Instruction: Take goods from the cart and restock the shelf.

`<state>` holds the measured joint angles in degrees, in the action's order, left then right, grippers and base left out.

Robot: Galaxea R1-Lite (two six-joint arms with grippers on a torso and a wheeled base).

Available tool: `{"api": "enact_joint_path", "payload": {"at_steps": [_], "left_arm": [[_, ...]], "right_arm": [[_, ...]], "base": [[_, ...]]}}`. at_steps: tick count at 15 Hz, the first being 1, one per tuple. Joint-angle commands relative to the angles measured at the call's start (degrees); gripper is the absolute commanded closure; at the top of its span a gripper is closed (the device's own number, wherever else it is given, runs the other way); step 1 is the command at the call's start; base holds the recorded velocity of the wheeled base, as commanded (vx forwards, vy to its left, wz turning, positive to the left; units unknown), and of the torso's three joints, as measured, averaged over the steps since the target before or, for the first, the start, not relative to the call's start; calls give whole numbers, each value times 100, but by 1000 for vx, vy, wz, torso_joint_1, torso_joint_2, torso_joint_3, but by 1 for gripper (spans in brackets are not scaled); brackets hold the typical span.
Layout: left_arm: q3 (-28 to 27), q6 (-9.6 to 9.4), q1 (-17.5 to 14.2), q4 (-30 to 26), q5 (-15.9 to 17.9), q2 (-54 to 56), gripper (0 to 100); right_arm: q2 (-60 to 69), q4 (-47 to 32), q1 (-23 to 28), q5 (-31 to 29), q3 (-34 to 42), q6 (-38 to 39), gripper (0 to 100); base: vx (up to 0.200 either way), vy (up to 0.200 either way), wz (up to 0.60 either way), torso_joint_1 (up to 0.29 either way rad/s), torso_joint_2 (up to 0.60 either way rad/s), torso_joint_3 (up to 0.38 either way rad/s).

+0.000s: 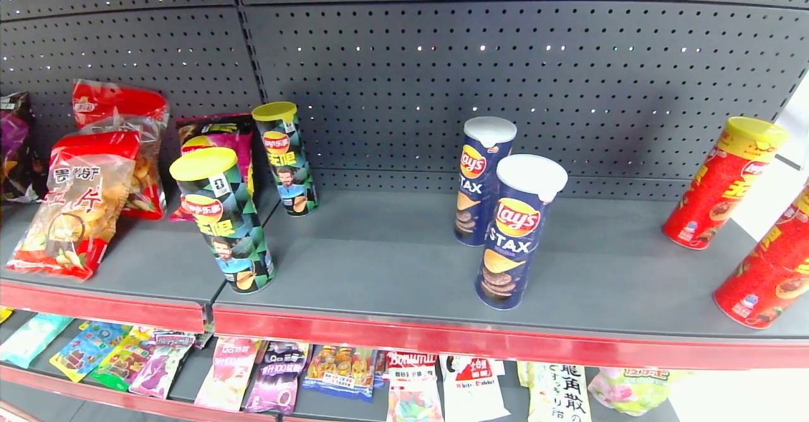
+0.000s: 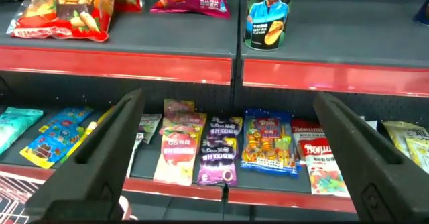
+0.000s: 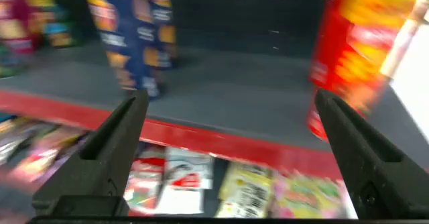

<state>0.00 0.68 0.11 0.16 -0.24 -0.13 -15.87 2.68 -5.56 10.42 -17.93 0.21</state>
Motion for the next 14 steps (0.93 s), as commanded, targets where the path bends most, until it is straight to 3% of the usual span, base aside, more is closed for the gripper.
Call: {"api": "enact_joint_path", "payload": {"at_steps": [1,5,10,14], "left_arm": [[0,2,-2,2,-2,13,0],[0,2,-2,2,-2,13,0],[0,2,-2,2,-2,13,0],[0,2,-2,2,-2,13,0]], "right_arm": [[-2078,83,-1017,847,-1028,6,0],[-3924,321,-1677,900,-1881,94,0],[-5690,1964,-1650,1797,-1652,-91,0],[-6165,2017,-1466,2157,-1661,-654,0]], "base": [[0,0,0,0,0,0],[0,0,0,0,0,0],[0,0,0,0,0,0],[0,0,0,0,0,0]]}}
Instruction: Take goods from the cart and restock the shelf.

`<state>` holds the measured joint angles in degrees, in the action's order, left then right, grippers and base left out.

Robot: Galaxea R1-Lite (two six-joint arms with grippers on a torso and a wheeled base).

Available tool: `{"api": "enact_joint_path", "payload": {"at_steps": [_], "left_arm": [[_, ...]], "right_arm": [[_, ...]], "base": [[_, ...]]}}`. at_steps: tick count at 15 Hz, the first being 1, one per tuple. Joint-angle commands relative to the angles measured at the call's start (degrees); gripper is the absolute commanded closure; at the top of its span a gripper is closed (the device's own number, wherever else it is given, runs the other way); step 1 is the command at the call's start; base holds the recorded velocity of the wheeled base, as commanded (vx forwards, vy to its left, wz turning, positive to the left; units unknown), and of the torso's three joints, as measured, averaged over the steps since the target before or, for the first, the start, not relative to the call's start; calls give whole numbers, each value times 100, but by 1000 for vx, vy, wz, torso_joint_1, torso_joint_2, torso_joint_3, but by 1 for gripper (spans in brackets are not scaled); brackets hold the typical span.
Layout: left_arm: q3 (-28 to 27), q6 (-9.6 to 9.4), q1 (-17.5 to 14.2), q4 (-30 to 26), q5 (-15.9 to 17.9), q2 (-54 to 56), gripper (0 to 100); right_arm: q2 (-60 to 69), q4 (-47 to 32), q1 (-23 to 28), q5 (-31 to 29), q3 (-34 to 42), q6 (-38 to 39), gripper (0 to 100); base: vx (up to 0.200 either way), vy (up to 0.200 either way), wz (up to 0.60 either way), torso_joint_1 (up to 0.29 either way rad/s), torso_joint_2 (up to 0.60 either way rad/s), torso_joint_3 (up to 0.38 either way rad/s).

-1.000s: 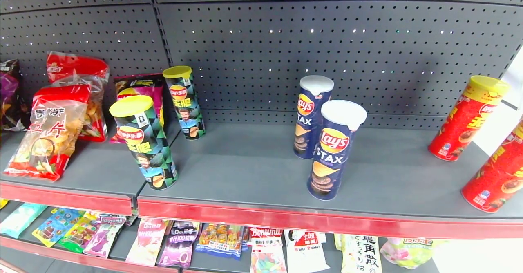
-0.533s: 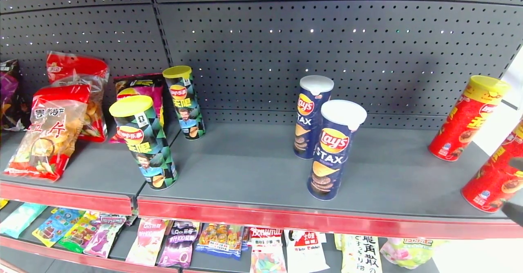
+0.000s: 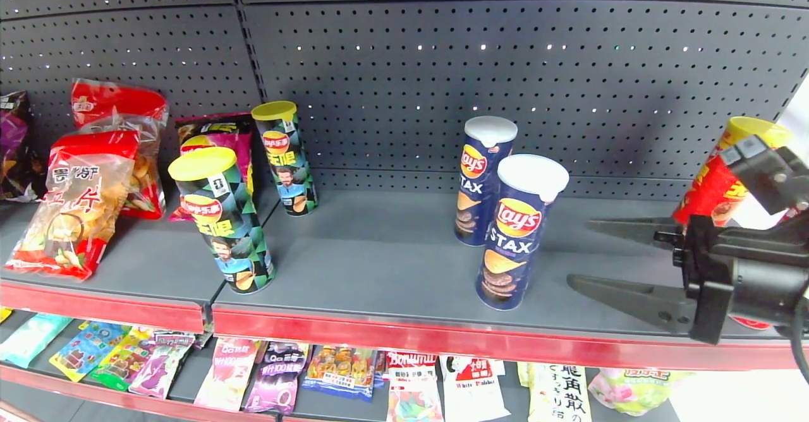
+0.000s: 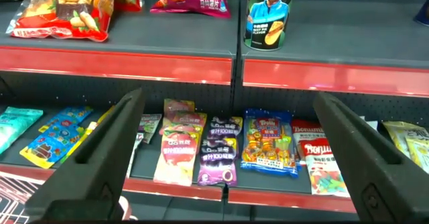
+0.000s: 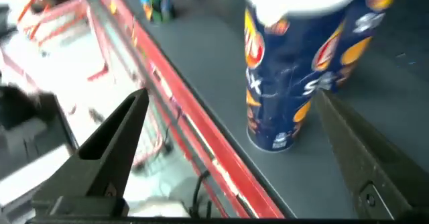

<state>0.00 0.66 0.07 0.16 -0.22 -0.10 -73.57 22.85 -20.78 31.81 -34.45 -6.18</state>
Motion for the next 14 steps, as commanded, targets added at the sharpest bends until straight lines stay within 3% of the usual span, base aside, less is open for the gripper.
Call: {"api": "enact_joint_path", "payload": {"at_steps": [1,5,14], "left_arm": [[0,4,1,2,-4,10,0],[0,4,1,2,-4,10,0],[0,4,10,2,-4,10,0]], "right_arm": [[-483,36,75,98,-44,-85,0],[-878,510,154,599,-53,-305,0],[-1379,836,206,300,-255,-428,0]], "base": [[0,0,0,0,0,0],[0,0,0,0,0,0],[0,0,0,0,0,0]]}}
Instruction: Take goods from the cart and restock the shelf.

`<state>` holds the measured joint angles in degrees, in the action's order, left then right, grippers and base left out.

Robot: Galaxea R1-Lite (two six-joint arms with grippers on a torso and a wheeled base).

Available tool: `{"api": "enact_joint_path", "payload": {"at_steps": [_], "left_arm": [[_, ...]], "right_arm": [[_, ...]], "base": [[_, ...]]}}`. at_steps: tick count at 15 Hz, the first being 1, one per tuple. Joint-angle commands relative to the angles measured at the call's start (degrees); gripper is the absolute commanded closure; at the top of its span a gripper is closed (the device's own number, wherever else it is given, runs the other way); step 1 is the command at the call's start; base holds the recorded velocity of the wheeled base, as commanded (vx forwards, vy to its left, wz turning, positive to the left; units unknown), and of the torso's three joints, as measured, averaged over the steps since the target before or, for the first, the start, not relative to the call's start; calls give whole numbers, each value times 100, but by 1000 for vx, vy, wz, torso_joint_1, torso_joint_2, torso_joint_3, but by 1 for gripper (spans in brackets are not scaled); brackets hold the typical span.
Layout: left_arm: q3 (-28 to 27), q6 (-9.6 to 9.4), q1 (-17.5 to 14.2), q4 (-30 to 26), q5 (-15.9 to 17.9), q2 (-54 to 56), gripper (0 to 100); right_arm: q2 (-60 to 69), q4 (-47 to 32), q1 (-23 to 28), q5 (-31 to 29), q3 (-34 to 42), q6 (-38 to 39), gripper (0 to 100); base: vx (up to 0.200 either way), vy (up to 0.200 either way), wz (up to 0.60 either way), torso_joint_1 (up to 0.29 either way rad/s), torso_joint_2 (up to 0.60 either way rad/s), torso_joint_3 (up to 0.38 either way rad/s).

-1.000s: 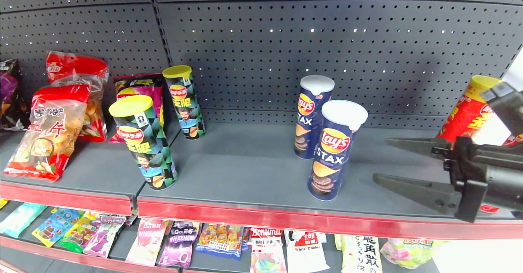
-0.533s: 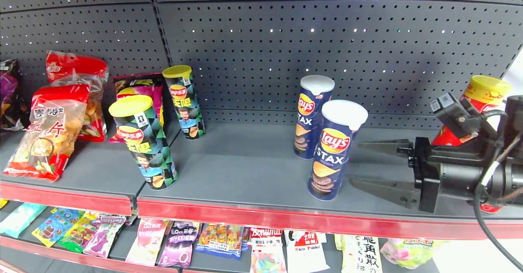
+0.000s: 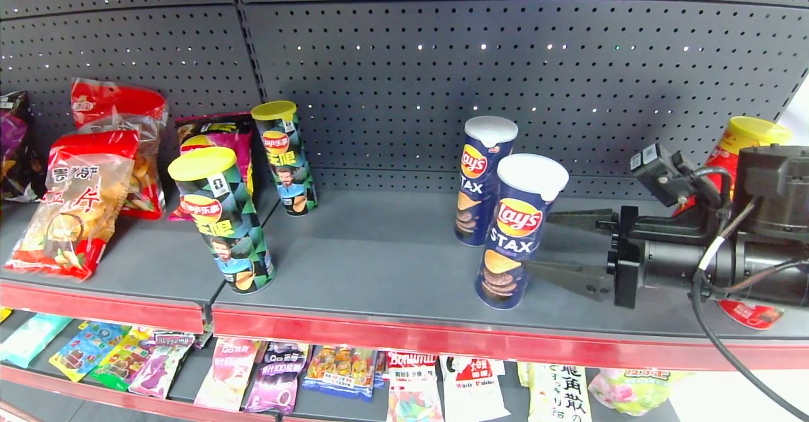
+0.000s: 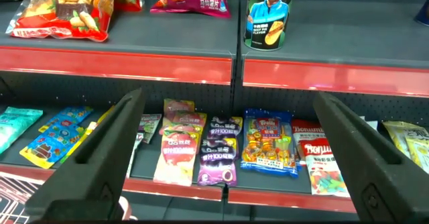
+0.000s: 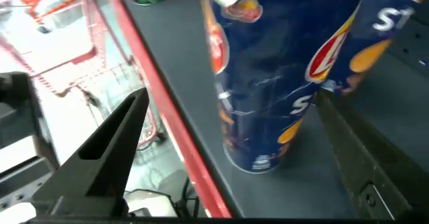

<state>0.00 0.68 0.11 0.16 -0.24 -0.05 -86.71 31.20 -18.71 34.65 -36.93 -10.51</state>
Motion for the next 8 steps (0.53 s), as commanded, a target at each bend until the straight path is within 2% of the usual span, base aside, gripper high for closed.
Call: {"api": "enact_joint_path", "payload": {"at_steps": [1,8], "left_arm": [[0,2,7,2,-2,5,0],[0,2,-2,2,-2,5,0]], "right_arm": [[-74,1,-1,-37,-16,5,0],[-619,36,-1,-72,-544,-4,0]], "base": [[0,0,0,0,0,0],[0,0,0,0,0,0]]}}
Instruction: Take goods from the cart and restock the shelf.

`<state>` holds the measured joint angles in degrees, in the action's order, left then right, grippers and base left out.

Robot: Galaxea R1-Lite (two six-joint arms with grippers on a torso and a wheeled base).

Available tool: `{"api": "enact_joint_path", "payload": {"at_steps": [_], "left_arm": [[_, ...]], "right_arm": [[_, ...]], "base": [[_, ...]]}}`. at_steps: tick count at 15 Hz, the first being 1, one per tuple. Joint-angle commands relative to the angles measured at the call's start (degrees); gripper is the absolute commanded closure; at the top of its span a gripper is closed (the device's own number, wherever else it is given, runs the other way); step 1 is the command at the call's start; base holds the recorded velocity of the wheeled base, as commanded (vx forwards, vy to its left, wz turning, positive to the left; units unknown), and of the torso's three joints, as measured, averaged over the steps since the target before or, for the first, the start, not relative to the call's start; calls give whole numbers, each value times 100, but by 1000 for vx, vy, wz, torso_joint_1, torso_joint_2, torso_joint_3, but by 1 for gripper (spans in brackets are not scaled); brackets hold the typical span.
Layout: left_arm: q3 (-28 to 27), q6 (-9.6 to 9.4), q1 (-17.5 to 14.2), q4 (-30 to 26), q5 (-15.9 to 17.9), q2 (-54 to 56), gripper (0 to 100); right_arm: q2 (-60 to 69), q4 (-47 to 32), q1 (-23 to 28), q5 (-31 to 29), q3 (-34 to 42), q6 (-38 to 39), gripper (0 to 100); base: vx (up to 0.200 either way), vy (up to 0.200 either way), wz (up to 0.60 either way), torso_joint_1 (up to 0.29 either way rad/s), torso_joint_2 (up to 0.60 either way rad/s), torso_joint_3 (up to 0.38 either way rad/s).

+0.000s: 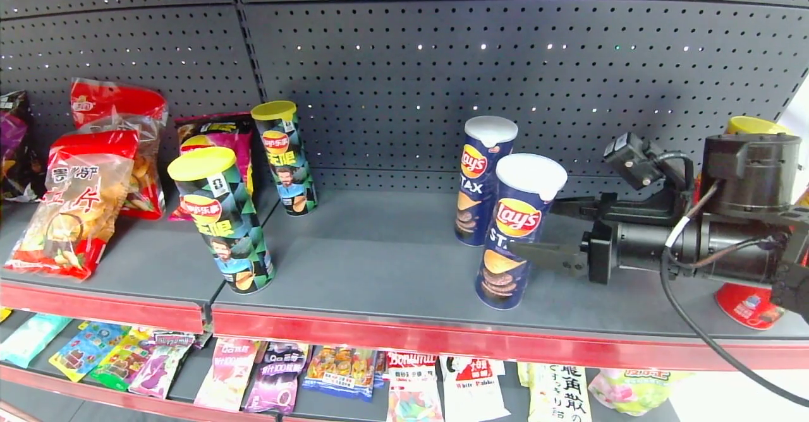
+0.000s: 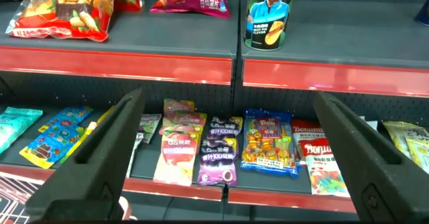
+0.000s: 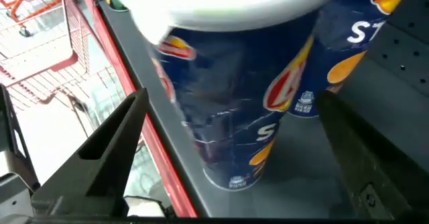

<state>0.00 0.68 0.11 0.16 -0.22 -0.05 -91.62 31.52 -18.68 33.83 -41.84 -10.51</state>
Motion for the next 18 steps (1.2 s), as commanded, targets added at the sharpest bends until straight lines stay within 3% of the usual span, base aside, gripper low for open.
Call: {"api": "enact_joint_path", "payload": {"at_steps": [1,12,13,18], "left_arm": [[0,2,-2,2,-4,5,0],[0,2,7,2,-4,5,0],[0,2,-2,2,-4,5,0],[0,2,-2,2,-4,5,0]], "right_arm": [[-145,3,-13,18,-44,-13,0],[-339,91,-75,10,-158,-259,0],[-382,205,-92,10,-158,-232,100],[-382,214,-154,36,-202,-144,100]], "base": [[0,0,0,0,0,0],[0,0,0,0,0,0],[0,0,0,0,0,0],[0,0,0,0,0,0]]}}
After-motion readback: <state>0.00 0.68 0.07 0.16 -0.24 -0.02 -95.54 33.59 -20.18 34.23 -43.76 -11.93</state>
